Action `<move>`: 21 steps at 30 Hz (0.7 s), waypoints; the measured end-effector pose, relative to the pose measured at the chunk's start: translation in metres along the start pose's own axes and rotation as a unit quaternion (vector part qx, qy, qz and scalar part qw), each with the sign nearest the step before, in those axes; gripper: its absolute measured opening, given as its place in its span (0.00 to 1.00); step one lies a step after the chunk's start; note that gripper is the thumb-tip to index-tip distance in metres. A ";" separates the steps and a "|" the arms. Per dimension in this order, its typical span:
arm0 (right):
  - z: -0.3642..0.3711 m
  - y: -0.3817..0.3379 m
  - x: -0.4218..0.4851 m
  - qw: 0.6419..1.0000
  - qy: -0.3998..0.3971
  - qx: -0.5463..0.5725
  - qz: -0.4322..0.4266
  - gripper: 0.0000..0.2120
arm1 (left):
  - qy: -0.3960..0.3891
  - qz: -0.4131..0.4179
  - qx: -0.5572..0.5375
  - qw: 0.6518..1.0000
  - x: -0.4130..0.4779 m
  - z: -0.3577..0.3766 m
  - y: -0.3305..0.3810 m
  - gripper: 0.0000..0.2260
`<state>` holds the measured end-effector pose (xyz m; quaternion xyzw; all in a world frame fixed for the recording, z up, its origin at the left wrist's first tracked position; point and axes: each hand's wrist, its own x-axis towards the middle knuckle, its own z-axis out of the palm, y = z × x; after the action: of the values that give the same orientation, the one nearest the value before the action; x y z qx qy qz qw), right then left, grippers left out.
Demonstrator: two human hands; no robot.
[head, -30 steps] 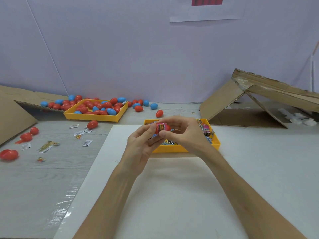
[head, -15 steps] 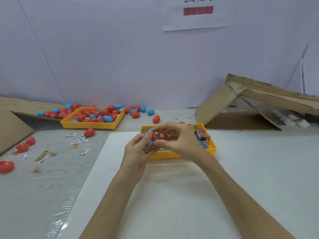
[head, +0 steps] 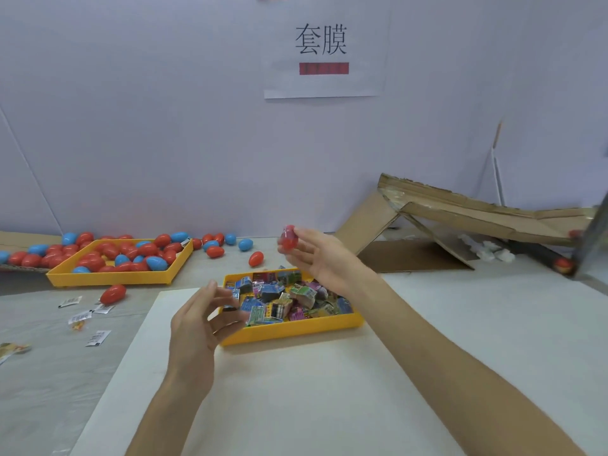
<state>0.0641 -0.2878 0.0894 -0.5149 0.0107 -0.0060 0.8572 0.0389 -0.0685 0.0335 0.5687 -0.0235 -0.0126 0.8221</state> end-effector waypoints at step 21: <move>-0.060 0.029 -0.026 0.894 0.190 -0.340 -0.221 0.14 | 0.016 0.190 0.338 0.922 -0.003 0.008 -0.016 0.14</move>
<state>0.0363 -0.3269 0.0360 -0.7532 0.0605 -0.2883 0.5881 0.0355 -0.0815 0.0216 0.7977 -0.1210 0.1620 0.5681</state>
